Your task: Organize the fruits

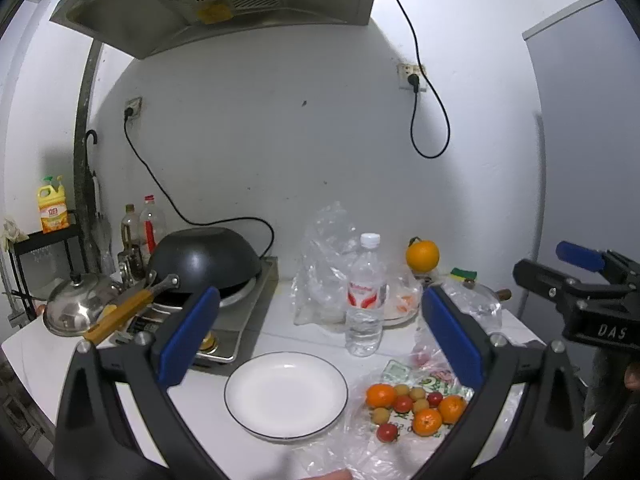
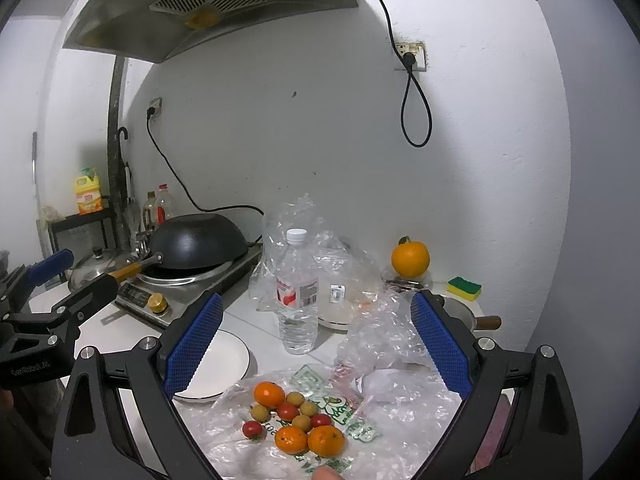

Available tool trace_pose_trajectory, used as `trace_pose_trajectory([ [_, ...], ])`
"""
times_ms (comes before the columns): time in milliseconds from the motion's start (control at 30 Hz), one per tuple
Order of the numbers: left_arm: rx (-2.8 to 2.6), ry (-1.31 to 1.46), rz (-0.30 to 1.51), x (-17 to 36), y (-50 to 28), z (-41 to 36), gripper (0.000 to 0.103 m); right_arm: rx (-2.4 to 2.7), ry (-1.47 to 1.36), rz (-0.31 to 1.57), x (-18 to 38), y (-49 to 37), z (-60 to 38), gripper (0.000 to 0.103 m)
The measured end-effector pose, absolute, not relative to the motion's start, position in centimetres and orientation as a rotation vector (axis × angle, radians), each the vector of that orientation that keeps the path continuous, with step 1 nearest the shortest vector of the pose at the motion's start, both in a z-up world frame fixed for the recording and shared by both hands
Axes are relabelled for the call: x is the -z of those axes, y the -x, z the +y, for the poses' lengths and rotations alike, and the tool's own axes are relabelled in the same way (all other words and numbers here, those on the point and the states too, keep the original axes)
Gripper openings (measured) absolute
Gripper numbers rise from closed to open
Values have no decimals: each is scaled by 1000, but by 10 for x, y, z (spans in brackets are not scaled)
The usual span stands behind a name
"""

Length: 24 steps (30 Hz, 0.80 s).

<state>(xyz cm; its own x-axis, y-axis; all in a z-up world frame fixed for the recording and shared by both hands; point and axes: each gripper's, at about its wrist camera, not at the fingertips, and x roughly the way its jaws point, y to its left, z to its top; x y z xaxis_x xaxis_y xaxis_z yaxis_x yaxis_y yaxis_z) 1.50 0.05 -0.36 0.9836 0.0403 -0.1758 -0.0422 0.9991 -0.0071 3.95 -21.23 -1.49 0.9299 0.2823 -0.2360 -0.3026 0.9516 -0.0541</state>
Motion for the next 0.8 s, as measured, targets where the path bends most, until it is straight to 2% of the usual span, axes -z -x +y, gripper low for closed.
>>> trace_pose_trajectory([
  [800,-29,11,187,11,-16,-4,102,-308,99,251,22,-44,-209,97],
])
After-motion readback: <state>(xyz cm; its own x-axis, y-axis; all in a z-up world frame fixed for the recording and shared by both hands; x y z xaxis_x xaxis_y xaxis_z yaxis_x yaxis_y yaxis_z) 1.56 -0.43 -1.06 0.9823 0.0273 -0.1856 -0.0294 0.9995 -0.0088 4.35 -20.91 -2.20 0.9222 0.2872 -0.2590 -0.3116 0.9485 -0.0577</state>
